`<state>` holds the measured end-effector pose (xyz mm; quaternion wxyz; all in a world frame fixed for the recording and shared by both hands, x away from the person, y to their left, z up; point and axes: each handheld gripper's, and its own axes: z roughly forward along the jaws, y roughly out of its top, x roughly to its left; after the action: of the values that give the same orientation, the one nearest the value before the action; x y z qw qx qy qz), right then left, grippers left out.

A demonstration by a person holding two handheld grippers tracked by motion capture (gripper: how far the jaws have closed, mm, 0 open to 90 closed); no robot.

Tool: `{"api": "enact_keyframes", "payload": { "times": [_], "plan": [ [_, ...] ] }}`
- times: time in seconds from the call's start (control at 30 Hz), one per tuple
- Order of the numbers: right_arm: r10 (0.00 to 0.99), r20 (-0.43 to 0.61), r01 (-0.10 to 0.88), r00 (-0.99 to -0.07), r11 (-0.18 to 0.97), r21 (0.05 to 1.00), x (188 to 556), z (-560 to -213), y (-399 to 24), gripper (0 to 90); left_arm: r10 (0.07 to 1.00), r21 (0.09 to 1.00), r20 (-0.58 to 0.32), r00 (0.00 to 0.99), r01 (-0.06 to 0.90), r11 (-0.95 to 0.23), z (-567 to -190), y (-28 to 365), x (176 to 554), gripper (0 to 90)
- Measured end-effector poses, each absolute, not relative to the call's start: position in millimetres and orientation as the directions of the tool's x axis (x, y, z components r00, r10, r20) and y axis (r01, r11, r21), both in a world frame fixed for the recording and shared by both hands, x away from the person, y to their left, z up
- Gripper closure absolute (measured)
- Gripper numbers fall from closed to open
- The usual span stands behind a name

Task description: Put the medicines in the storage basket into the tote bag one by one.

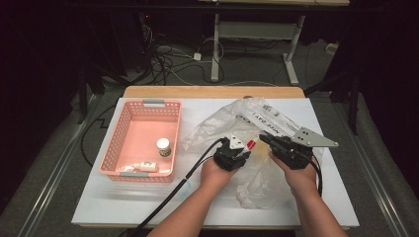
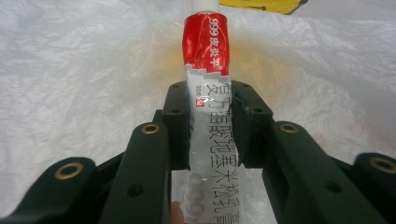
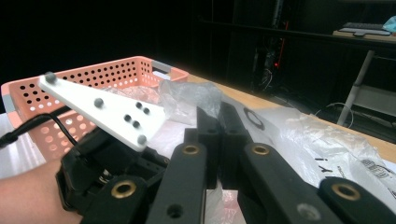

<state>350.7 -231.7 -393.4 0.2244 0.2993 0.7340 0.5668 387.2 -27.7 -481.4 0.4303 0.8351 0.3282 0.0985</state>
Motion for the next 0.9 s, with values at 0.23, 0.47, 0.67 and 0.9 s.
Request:
{"api": "enact_keyframes", "payload": {
  "times": [0.23,0.47,0.67,0.9],
  "plan": [
    [0.692,0.021,0.192,-0.722,0.171,0.966,353.3,-394.6,-233.8,90.0,0.635,0.777,-0.131,0.761,0.477,-0.41,-487.2,-31.2,390.1,67.9],
    [0.687,0.027,0.201,-0.726,0.175,0.964,355.1,-396.6,-234.2,90.0,0.632,0.765,-0.147,0.761,0.493,-0.415,-487.5,-30.7,392.6,66.7],
    [0.69,0.027,0.202,-0.723,0.174,0.964,353.8,-396.1,-234.9,90.0,0.624,0.771,-0.158,0.765,0.49,-0.406,-479.0,-24.7,388.6,54.0],
    [0.683,0.024,0.204,-0.73,0.184,0.962,352.3,-396.8,-234.9,90.0,0.588,0.796,-0.197,0.784,0.478,-0.371,-475.7,-11.9,372.4,41.7]
  ]
}}
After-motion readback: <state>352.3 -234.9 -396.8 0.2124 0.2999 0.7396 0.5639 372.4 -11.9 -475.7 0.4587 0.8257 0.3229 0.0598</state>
